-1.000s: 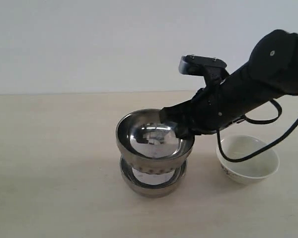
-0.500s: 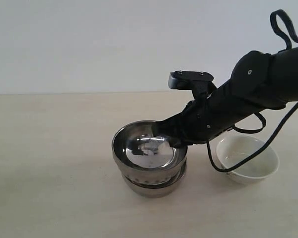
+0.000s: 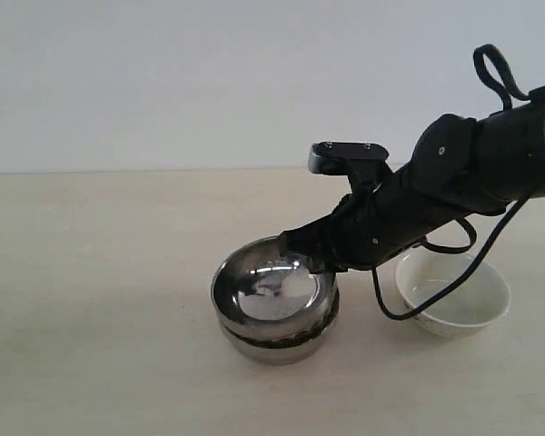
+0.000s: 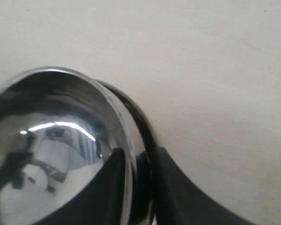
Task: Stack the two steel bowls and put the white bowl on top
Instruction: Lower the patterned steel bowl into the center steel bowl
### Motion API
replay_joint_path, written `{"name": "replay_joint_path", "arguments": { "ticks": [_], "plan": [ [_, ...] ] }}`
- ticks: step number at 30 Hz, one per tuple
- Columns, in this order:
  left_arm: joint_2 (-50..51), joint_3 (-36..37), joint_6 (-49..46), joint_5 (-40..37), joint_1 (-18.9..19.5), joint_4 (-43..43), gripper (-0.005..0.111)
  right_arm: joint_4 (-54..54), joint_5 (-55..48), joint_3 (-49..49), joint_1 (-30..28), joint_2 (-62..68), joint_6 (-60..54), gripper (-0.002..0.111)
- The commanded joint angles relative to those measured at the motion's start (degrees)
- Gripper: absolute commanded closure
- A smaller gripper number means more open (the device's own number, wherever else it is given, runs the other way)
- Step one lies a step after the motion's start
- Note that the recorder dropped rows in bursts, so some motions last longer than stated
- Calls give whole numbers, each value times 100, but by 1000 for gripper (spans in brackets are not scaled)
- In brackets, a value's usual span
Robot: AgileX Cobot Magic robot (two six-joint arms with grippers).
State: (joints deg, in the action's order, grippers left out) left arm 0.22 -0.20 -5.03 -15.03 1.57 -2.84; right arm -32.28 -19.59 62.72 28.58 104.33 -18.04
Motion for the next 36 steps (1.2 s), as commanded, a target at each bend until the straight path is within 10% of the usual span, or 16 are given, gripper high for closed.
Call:
{"name": "replay_joint_path", "arguments": {
  "ticks": [1, 13, 19, 36],
  "plan": [
    [-22, 20, 56, 45, 17, 49, 103, -36, 45, -5, -9, -27, -1, 82],
    [-22, 20, 56, 45, 17, 49, 103, -56, 2, -5, -9, -38, -1, 75],
    [-22, 20, 56, 45, 17, 49, 103, -45, -49, -5, -9, -118, -1, 108],
    [-22, 20, 56, 45, 17, 49, 103, -15, -247, -5, -9, -118, 209, 105]
  ]
}}
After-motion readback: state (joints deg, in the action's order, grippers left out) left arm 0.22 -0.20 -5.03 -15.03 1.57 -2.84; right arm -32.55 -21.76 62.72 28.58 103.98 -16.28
